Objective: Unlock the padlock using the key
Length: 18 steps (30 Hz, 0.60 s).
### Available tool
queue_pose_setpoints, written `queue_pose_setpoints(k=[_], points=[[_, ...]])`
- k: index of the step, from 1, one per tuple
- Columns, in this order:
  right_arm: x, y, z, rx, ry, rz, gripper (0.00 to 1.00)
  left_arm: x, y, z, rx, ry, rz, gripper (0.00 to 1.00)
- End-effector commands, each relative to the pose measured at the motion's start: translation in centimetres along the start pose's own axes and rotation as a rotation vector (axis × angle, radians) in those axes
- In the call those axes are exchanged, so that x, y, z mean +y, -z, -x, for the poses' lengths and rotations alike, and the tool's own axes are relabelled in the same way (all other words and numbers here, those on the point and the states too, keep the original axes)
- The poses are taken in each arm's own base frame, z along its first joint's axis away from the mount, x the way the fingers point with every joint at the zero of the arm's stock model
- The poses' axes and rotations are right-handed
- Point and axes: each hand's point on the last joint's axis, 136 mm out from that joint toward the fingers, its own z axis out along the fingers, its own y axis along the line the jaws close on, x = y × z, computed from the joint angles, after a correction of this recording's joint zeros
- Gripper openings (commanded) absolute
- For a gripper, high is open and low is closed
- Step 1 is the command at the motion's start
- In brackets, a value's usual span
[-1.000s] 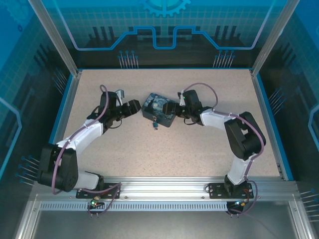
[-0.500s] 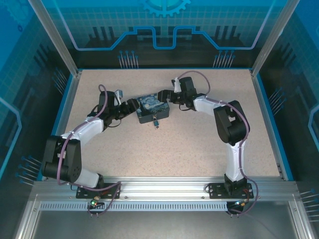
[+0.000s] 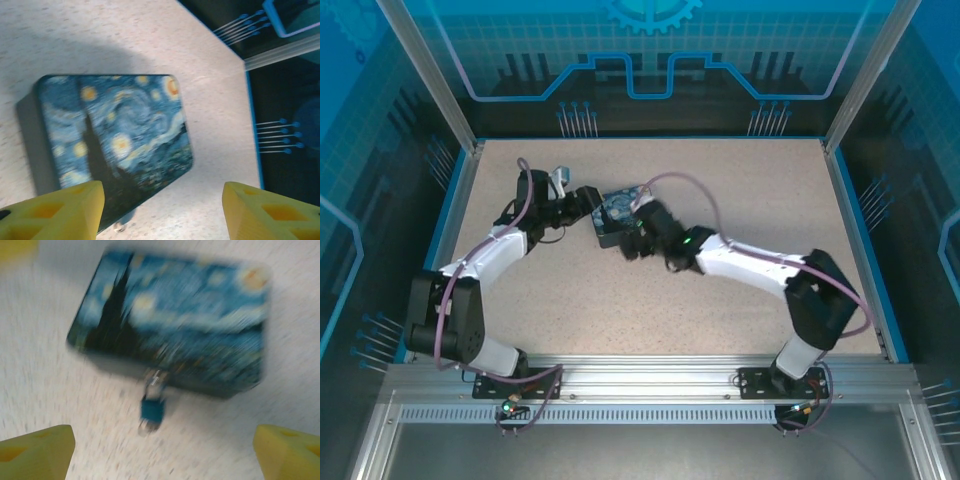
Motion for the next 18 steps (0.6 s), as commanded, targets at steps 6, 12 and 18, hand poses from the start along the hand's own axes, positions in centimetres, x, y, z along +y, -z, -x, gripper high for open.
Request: queue_pose_setpoints(k=[6,12,18], points=[[1.4,-4.0,-5.2,0.060,0.199,-0.222,0.83,-2.7,-3.1,1.0,0.128,0.055,-0.154,0.59],[1.5,-5.5,-5.5,0.066,0.205,-0.243,0.77,-3.0,-4.6,1.1,0.138,0.067,-0.174,0.58],[1.4,-6.9,-5.1,0.041,0.177,-0.244,0.71,-3.2,-5.7,0.6,0.166,0.070,-0.181,0.57]])
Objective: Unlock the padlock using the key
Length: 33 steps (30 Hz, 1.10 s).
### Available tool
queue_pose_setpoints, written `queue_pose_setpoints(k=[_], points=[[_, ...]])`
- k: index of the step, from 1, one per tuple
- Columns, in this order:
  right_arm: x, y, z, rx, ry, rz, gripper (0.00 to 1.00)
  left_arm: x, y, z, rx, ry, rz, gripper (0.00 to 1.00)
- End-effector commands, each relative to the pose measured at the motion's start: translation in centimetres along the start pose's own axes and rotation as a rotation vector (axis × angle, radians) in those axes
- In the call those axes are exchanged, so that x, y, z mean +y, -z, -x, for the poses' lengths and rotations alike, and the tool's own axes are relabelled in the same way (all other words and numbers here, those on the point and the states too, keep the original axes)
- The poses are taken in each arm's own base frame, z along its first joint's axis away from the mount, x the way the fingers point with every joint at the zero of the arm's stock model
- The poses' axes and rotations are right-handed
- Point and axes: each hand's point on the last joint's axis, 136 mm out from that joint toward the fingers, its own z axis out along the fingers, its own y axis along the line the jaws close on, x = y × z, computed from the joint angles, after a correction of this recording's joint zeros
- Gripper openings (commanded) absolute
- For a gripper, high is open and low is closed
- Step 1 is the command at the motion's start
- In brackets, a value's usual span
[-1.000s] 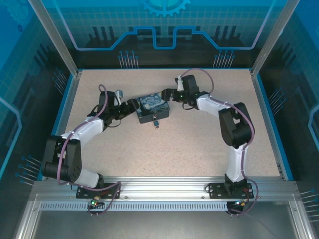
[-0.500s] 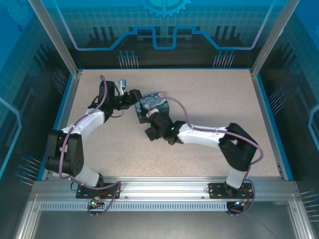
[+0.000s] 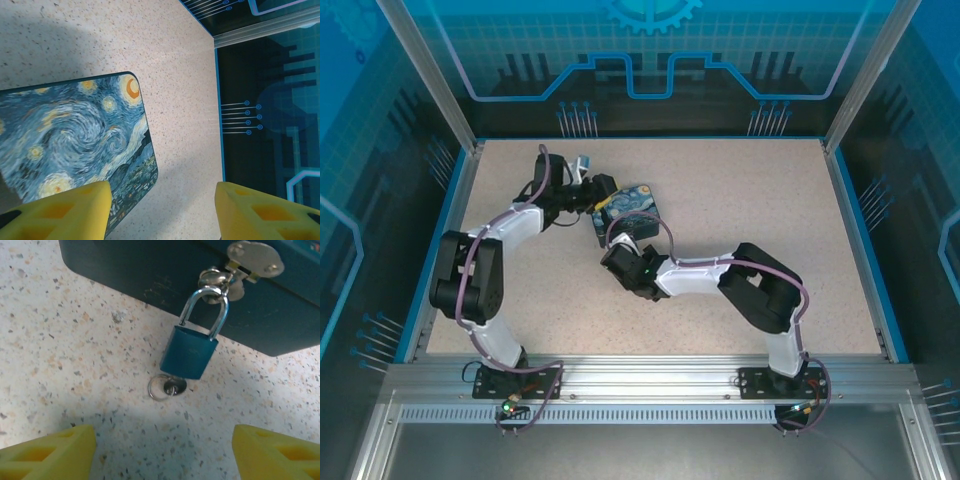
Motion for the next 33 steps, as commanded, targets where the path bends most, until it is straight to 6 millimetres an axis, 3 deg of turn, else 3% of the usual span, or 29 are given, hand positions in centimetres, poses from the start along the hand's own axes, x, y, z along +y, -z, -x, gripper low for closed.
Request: queue_pose_setpoints(k=[1,16,24,33], points=[[-0.8,-1.0,1.6,-0.045,-0.046,-0.032,0.70,-1.5,-0.6,0.3,0.019,-0.016,-0.050,0.57],[-1.5,-2.8,2.4,-0.161,-0.022,-0.061,0.53,1.4,-2.5,-0.7,0.062,0.022,0.007,0.57],[-1.8,-1.5,2.5,-0.247,-0.028,0.018,0.32,2.6,-2.6,-1.0,0.064,0.015,0.056,0.57],[-1.2,0.1,3.4,-0.314,-0.115,0.271,0.04,3.5,-2.6,-1.4,0.072,0.010,0.089,0.57]])
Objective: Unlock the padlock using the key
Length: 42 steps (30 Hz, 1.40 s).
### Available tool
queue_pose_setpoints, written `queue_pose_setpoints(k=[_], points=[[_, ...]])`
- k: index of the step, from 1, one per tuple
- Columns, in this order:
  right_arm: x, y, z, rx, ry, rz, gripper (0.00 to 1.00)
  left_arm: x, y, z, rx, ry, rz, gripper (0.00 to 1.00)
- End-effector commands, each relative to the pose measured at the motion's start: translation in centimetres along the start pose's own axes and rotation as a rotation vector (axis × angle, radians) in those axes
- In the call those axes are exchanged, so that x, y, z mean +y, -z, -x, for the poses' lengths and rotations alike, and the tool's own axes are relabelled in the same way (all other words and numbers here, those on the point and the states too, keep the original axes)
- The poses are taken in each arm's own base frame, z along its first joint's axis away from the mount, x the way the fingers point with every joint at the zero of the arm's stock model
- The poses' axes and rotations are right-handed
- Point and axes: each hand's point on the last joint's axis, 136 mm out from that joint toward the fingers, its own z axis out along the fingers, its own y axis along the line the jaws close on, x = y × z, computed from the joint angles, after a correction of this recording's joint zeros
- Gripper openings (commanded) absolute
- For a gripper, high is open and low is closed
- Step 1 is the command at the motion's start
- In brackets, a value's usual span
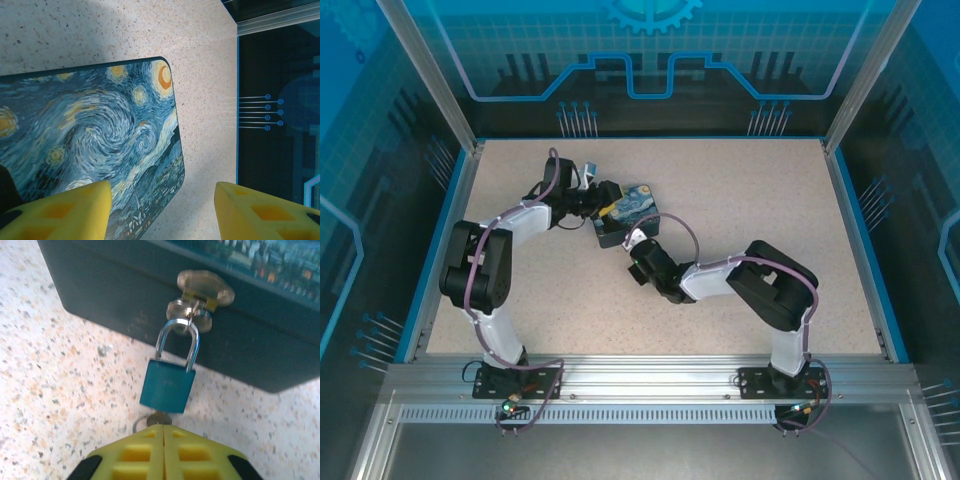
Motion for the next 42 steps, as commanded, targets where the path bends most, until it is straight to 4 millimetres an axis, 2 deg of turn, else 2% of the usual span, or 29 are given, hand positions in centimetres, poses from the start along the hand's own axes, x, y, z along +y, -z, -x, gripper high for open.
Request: queue_pose_setpoints(k=[1,2,5,11,13,14,17,25,30,37,42], points=[[0.9,0.7,2.6,-0.082,-0.064,0.117,0.03,0.7,-0.6,-0.2,0.015,-0.016,0.023,0.57],[0.7,0.6,1.3,-0.055,-0.062,0.119,0.02,0.7,-0.5,-0.3,0.016,-0.018,0.023,0.57],[0.3,0.5,0.9,-0.048,-0.063,0.116,0.03,0.8,-0.5,-0.4,0.015,-0.012,0.024,0.57],[0.1,0.3,0.8,-0.032,-0.021,0.065,0.25,0.9,-0.7,-0.5,0.016,0.001,0.016,0.57],[0.2,0.2,0.1,-0.016,0.007,0.034,0.33,0.9,-0.7,-0.5,0.018,0.003,0.012,0.57],[0.3,0.0,1.3,-0.036,0.007,0.024,0.36,1.0,-0.8,-0.5,0.021,0.006,0.011,0.57],[0.2,-0.4,1.4,-0.036,0.003,0.001,0.41,1.1,-0.8,-0.7,0.025,0.007,0.013,0.57],[0.7,-2.0,1.8,-0.013,0.044,-0.051,0.43,1.2,-1.1,-0.7,0.030,0.015,0.002,0.57],[0.5,-2.9,1.1,0.018,0.057,-0.090,0.43,1.4,-1.3,-0.7,0.030,0.017,0.004,0.57],[-1.3,-2.4,-0.8,0.046,0.044,-0.143,0.41,1.6,-1.4,-0.6,0.030,0.020,0.007,0.56],[-2.2,-1.8,-1.1,0.040,0.037,-0.151,0.41,1.7,-1.4,-0.7,0.027,0.019,0.012,0.56]])
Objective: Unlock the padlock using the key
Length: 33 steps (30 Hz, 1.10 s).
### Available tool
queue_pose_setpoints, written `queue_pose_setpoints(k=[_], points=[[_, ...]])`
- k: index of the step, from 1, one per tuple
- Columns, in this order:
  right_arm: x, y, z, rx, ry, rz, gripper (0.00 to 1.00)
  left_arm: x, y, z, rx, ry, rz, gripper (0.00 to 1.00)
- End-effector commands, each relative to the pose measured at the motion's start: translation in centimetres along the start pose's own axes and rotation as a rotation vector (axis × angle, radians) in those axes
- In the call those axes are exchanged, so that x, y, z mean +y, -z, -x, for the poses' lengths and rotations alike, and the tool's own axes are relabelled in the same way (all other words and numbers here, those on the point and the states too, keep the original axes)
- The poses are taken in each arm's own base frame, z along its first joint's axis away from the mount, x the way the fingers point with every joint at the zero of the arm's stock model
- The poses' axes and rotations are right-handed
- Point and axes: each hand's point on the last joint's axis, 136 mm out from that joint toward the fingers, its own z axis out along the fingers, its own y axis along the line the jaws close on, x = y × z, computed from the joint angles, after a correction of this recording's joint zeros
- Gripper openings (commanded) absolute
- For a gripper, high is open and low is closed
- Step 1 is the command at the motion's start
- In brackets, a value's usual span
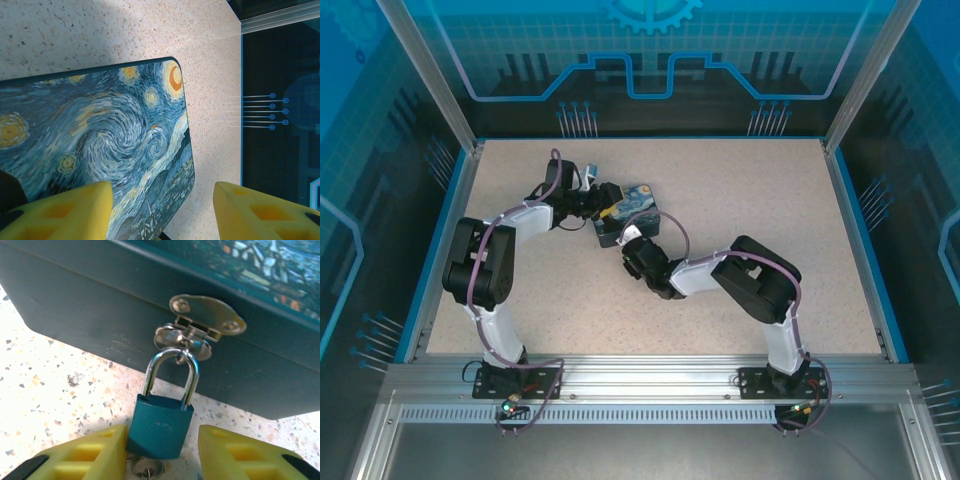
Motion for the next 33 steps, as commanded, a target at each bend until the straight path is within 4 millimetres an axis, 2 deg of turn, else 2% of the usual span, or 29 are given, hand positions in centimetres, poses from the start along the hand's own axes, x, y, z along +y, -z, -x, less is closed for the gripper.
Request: queue_pose_setpoints(k=[1,6,11,19,21,27,33], points=[[-1.5,0.4,-1.0,0.024,0.004,-0.039,0.41,0.9,-0.7,-0.8,0.024,0.028,0.012,0.56],[-2.0,0.8,-0.7,0.009,0.002,-0.049,0.41,0.9,-0.7,-0.7,0.024,0.029,0.012,0.56],[-2.2,1.0,-0.1,-0.008,-0.010,-0.029,0.30,1.0,-0.7,-0.8,0.028,0.030,0.014,0.55],[-2.0,1.1,0.8,-0.027,-0.008,0.000,0.23,1.1,-0.8,-0.8,0.027,0.030,0.014,0.55],[-1.9,1.0,0.8,-0.023,0.004,0.002,0.24,1.1,-0.8,-0.7,0.026,0.030,0.015,0.55],[-1.7,0.7,0.6,-0.016,0.020,0.001,0.36,1.0,-0.8,-0.7,0.027,0.029,0.011,0.55],[-1.7,0.1,1.3,-0.028,-0.026,0.066,0.37,1.0,-0.8,-0.8,0.030,0.027,0.010,0.55]])
